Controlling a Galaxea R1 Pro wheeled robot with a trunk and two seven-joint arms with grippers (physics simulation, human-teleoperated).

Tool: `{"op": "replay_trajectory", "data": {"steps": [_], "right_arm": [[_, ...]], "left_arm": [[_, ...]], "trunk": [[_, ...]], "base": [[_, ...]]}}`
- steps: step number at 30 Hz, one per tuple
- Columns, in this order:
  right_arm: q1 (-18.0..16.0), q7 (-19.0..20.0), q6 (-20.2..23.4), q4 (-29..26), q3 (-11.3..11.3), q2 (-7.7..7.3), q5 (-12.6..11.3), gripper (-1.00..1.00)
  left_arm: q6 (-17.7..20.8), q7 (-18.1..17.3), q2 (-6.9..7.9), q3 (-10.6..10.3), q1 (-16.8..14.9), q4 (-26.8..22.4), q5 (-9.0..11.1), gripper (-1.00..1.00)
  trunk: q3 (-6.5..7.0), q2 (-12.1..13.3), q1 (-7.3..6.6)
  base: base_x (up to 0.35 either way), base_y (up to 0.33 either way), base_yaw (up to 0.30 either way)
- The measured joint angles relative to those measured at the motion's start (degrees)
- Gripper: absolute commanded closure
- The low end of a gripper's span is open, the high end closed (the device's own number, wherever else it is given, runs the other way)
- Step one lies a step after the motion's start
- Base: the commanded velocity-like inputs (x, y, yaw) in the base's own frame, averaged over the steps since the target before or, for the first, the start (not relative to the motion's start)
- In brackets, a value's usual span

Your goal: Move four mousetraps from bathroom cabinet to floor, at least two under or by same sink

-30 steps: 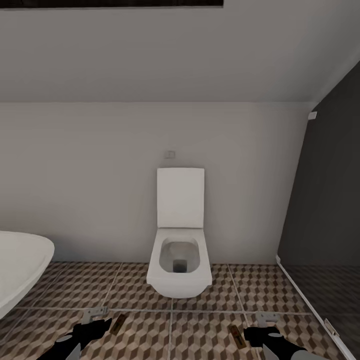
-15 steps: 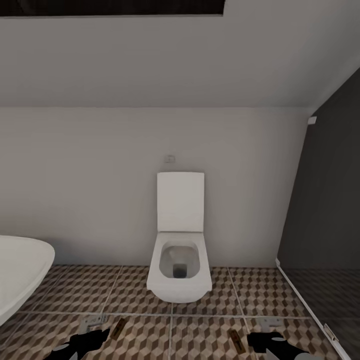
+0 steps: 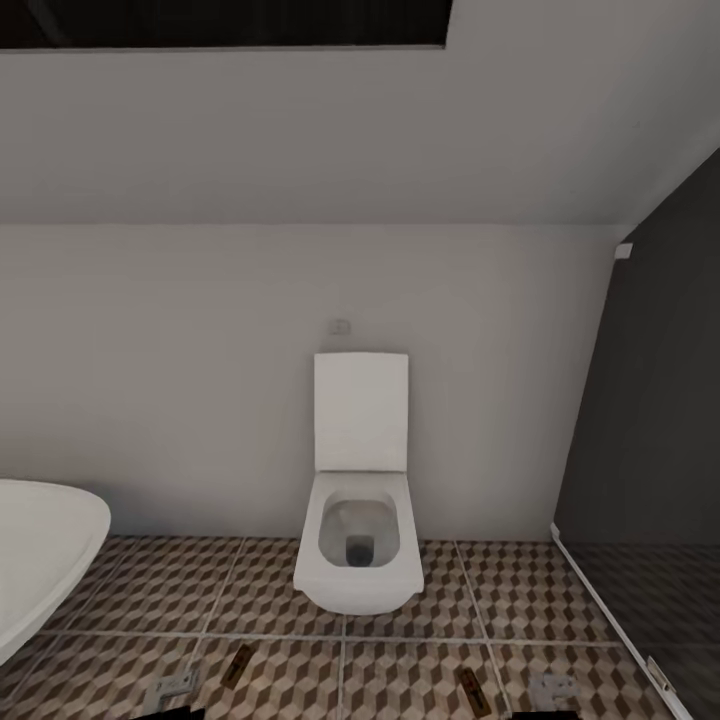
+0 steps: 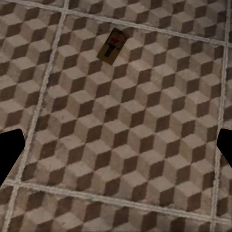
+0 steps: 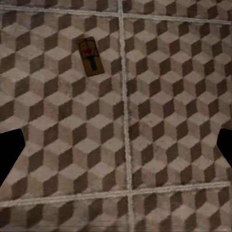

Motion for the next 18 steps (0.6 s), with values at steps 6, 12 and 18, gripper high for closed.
{"op": "replay_trajectory", "data": {"steps": [6,12,18], "right_arm": [[4.0,0.0,-0.3,0.0,0.0,-0.08,-0.1,-1.0],[6.6,0.0,-0.6,0.0,0.0,-0.55,-0.1,-1.0],[7.9,0.0,-0.7,0.0,0.0,-1.11,-0.2,-1.0]], "left_arm": [[0.0,0.0,0.03,0.0,1.4,0.6,0.0,-1.0],[-0.1,0.0,-0.1,0.0,3.2,0.7,0.0,-1.0],[-0.3,0.0,-0.03,0.0,5.2,0.8,0.6,-1.0]], "trunk": [[1.08,2.4,-1.32],[2.15,4.8,-2.64],[3.23,7.2,-3.96]], "base": [[0.0,0.0,0.0],[0.0,0.0,0.0],[0.0,0.0,0.0]]}}
